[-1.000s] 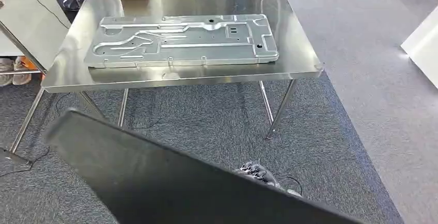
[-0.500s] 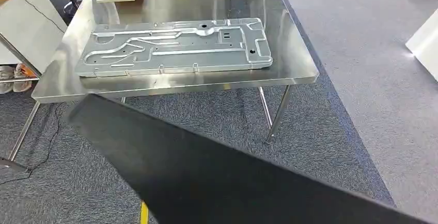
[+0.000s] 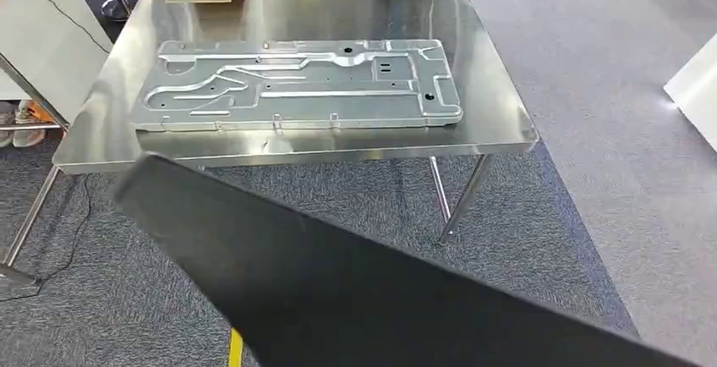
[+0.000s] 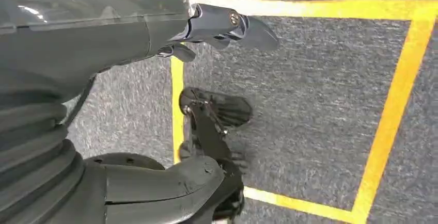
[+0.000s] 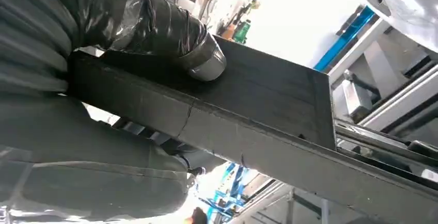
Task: Take the parts from the cabinet and place them on the table.
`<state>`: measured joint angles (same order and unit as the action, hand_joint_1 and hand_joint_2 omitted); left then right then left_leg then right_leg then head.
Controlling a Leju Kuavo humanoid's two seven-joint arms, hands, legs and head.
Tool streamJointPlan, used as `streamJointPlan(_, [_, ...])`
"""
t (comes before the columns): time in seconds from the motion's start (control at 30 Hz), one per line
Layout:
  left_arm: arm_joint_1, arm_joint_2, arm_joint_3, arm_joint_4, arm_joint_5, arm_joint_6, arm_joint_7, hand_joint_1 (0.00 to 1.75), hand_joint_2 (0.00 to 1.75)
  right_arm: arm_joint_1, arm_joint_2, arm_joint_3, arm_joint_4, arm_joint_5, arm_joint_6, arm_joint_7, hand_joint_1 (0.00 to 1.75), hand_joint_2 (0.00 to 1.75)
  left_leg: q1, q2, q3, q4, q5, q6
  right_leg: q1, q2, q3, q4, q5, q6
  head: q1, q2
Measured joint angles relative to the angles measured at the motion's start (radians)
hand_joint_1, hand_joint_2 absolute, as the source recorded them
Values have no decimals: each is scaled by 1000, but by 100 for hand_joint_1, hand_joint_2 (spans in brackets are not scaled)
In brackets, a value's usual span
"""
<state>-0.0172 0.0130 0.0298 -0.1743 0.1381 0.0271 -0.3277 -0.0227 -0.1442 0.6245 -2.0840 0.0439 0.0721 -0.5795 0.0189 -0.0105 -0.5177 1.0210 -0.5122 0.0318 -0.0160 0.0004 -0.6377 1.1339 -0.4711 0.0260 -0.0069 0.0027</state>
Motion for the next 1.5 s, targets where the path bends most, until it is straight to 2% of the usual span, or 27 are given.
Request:
streamJointPlan(0.03, [1,0,1,0,0,0,0,0,175,0,0,0,0,0,0,0,175,175,0,0,2,-1,-9,-5,1,0,26,-73,27,-6,0,0])
streamJointPlan(0.17, [-4,0,4,0,1,-1,-3,0,175,2,0,-1,2,-2,0,0,175,175,-6,2,13,-14,-20,-26,13,6,34,-90,-1,-28,0,0])
streamJointPlan(0.23, [-6,0,6,0,1,-2,-4,0,175,3,0,-1,0,-2,0,0,175,175,-4,5,24,0,-32,-37,1,5,58,-108,-4,-40,0,0])
streamJointPlan(0.27, [-7,0,7,0,1,-3,-4,0,175,2,0,-1,0,-2,0,0,175,175,-4,5,5,44,-50,-39,1,2,68,-112,-10,-49,-1,0])
streamJointPlan(0.33, [-6,0,8,0,1,-5,-3,0,175,2,0,-1,0,-2,0,0,175,175,-3,5,-100,220,-116,-45,3,-2,82,-112,-23,-57,0,0])
streamJointPlan(0.37, [-4,0,9,0,1,-5,-3,0,175,4,0,-1,0,-2,0,0,175,175,-3,5,-148,286,-129,-46,4,-1,89,-112,-30,-58,0,0])
streamJointPlan(0.4, [0,0,9,0,1,-5,-3,0,175,4,0,-1,0,-2,0,0,175,175,-3,5,-181,316,-117,-47,5,0,99,-112,-39,-58,0,0])
streamJointPlan(0.43, [2,0,9,0,1,-5,-3,0,175,5,0,-1,0,-2,0,0,175,175,-3,5,-188,298,-85,-46,5,1,110,-112,-47,-57,-1,0])
streamJointPlan(0.53, [2,1,10,0,1,-5,-3,0,175,5,0,-1,0,-2,3,0,175,175,-3,7,-121,69,90,-34,4,2,157,-112,-82,-48,0,0])
streamJointPlan(0.6, [3,2,10,0,1,-5,-3,0,175,4,0,-1,1,-2,3,0,175,175,-12,8,-94,20,63,-25,10,5,163,-111,-98,-33,-1,0])
streamJointPlan(0.7, [2,2,10,0,1,-5,-3,0,175,4,0,-1,1,-2,3,-1,175,175,-12,6,-86,14,53,-8,10,2,175,-114,-89,-18,0,0])
streamJointPlan(0.77, [2,1,10,0,1,-3,-5,0,175,4,0,-2,0,-3,3,-2,175,175,-4,4,-58,0,48,3,8,2,155,-60,-96,-12,0,0])
streamJointPlan(0.8, [1,2,10,0,-1,-2,-6,0,175,3,0,-2,0,-3,3,-4,175,175,-4,5,-52,-2,43,9,6,1,112,5,-113,-7,0,0])
streamJointPlan(0.9, [2,2,11,0,-2,-2,-6,0,175,9,0,-2,0,-4,3,-3,175,175,-5,4,-29,-2,19,9,2,1,-36,186,-194,3,0,0])
streamJointPlan(0.93, [3,2,11,0,-3,-2,-6,0,175,9,0,-2,0,-5,3,-4,175,175,-5,3,-17,-2,9,8,2,1,-55,182,-186,4,0,0])
streamJointPlan(0.97, [4,2,11,0,-4,-2,-6,0,175,9,0,-2,0,-5,3,-5,175,175,-5,2,-1,-2,-1,5,2,0,-56,145,-154,2,0,0])
streamJointPlan(1.03, [4,2,11,0,-6,-2,-8,0,175,9,0,-3,0,0,2,-9,175,175,-5,1,37,-3,-26,-1,3,0,-20,-9,-30,-6,0,0])
streamJointPlan(1.07, [7,1,11,0,-8,-2,-8,0,175,9,0,-3,0,1,2,-10,175,175,-5,1,39,-6,-37,-4,5,-1,-10,-71,49,-15,0,0])
streamJointPlan(1.1, [2,0,11,1,-9,-2,-9,0,175,9,-1,-5,2,3,0,-12,175,175,-8,1,49,-4,-45,-11,17,-1,-24,-60,24,-21,0,0])
streamJointPlan(1.17, [-1,0,11,1,-11,-2,-11,0,175,11,-2,-8,-1,5,-2,-11,175,175,-7,3,67,-8,-50,-24,20,1,-18,-77,34,-37,3,0])
streamJointPlan(1.27, [-4,2,11,1,-11,-3,-14,0,175,3,-3,-10,-8,16,-9,-12,175,175,-7,5,64,30,-51,-38,11,3,26,-94,22,-58,3,0])
streamJointPlan(1.3, [-6,2,11,1,-12,-5,-14,0,175,-3,-3,-11,-10,21,-15,-13,175,175,-6,5,33,87,-57,-39,11,2,34,-97,16,-65,2,0])
streamJointPlan(1.37, [-7,2,10,1,-15,-8,-15,0,175,-14,-5,-21,-14,31,-24,-11,175,175,-5,5,-63,221,-119,-48,13,1,47,-97,3,-70,2,0])
streamJointPlan(1.4, [-6,2,11,1,-16,-8,-14,0,175,-18,-9,-32,-17,35,-29,-11,175,175,-5,5,-105,265,-153,-50,14,2,55,-96,-5,-72,2,0])
streamJointPlan(1.43, [-3,2,10,1,-16,-8,-14,0,175,-22,-13,-42,-17,36,-32,-11,175,175,-5,5,-130,275,-160,-48,14,5,65,-96,-13,-71,2,0])
streamJointPlan(1.47, [0,2,11,1,-17,-8,-14,0,175,-26,-16,-53,-17,36,-32,-11,175,175,-5,5,-137,249,-137,-48,15,7,76,-96,-22,-71,2,0])
streamJointPlan(1.5, [0,2,10,1,-17,-8,-14,0,175,-29,-19,-62,-17,36,-33,-11,175,175,-5,5,-130,194,-88,-44,15,7,90,-96,-31,-69,2,0])
